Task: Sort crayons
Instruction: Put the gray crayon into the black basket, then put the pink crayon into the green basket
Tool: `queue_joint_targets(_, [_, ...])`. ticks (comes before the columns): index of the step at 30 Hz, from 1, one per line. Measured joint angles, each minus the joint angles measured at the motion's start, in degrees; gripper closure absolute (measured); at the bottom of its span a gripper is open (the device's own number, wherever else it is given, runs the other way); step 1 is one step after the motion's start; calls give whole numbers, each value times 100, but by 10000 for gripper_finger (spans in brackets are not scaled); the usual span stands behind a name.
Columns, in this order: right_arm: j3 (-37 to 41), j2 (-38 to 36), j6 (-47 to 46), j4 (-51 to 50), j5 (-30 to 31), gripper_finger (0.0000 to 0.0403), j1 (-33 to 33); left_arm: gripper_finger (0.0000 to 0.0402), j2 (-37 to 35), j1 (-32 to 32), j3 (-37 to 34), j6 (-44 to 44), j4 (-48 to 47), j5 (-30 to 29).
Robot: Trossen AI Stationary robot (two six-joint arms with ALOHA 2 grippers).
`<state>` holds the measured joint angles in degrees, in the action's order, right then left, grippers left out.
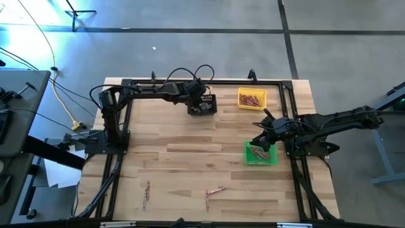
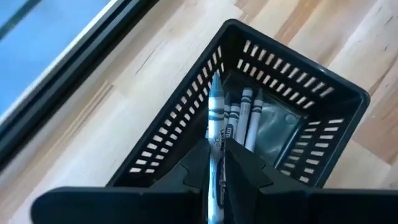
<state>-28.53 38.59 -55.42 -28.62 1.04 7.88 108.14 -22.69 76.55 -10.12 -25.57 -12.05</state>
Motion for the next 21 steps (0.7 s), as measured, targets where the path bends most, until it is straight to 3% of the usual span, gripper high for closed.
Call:
queue_joint_targets(8, [0, 0, -2, 0, 0, 261, 0, 324, -46, -18, 0, 138, -77, 303])
queue_joint_targets(13, [0, 2, -2, 0, 0, 261, 0, 311, -312, 118, 10, 645, -132, 1565])
queue_joint_targets(17, [0, 2, -2, 0, 1, 261, 0, 309, -396, 626, 9, 1099, -245, 2495])
queue_joint_targets(21, [0, 0, -2, 0, 0, 261, 0, 309, -279, 1403, 11, 1579, -290, 2248])
